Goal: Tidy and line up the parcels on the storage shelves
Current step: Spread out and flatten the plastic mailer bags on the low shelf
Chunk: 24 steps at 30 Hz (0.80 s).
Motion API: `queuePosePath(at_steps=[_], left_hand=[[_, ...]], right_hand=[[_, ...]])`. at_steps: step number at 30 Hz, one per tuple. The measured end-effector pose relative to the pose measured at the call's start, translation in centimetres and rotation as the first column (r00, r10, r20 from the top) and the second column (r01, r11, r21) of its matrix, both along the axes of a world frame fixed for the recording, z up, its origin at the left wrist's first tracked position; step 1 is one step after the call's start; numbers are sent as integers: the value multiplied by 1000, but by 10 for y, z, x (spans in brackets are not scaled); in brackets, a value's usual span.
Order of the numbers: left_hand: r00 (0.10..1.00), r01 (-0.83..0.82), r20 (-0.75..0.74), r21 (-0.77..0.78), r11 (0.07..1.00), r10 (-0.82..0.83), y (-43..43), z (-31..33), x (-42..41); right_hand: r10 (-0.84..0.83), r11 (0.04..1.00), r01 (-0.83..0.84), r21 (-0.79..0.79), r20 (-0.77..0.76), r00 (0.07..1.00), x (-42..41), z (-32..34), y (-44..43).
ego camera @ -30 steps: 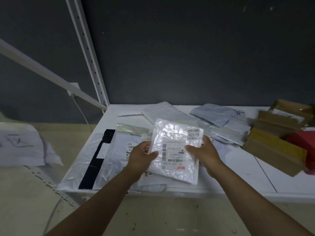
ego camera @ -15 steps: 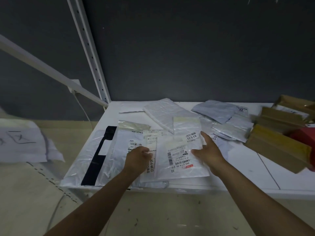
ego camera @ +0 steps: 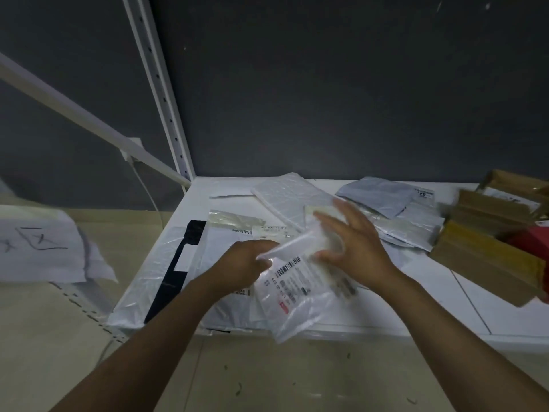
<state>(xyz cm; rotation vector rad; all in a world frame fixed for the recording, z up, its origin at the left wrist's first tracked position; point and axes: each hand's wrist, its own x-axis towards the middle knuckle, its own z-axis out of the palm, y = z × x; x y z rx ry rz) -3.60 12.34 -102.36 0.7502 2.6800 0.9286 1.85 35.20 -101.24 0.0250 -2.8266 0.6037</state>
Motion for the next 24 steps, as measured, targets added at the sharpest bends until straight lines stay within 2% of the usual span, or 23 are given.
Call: queuePosePath(at_steps=[2, 4, 6, 7, 9, 11, 13, 14, 15, 18, 20, 24], left_hand=[[997, 62, -58, 36, 997, -60, -1, 5, 0], [996, -54, -67, 169, 984, 66, 2, 4, 0], [977, -212, 30, 266, 940, 212, 5, -5, 1], [966, -258, 90, 268, 928, 243, 5, -13, 2], [948, -298, 161, 147, 943, 274, 0, -35, 1], [943, -301, 138, -26, 953, 302, -5, -57, 0], [936, -320, 118, -102, 942, 331, -6, -70, 2], [933, -329, 111, -131, 935, 343, -4, -72, 4], [934, -330, 86, -160, 930, 347, -2, -75, 5], [940, -328, 23, -214, 920, 340, 1, -78, 9], [930, -351, 73, -126, 928, 361, 1, -76, 8], [896, -436, 92, -4, 900, 435, -5, -71, 3]], right_hand=[[59, 997, -63, 43, 90, 994, -2, 2, -3], [-13, 996, 29, -82, 184, 983, -1, 3, -5], [-78, 967, 134, -219, 244, 967, -2, -4, 2], [-110, 944, 181, -277, 253, 961, -2, -10, 8], [-211, 860, 308, -407, 266, 941, 1, -20, 16], [-334, 705, 448, -549, 300, 894, 2, -32, 23], [-351, 599, 505, -621, 363, 863, 4, -42, 25], [-311, 608, 494, -621, 386, 868, 5, -47, 26], [-259, 657, 464, -595, 400, 879, 6, -51, 26], [-156, 845, 349, -406, 436, 886, 6, -58, 25], [-117, 921, 266, -286, 447, 887, 5, -61, 22], [-97, 960, 208, -189, 471, 877, 3, -62, 13]])
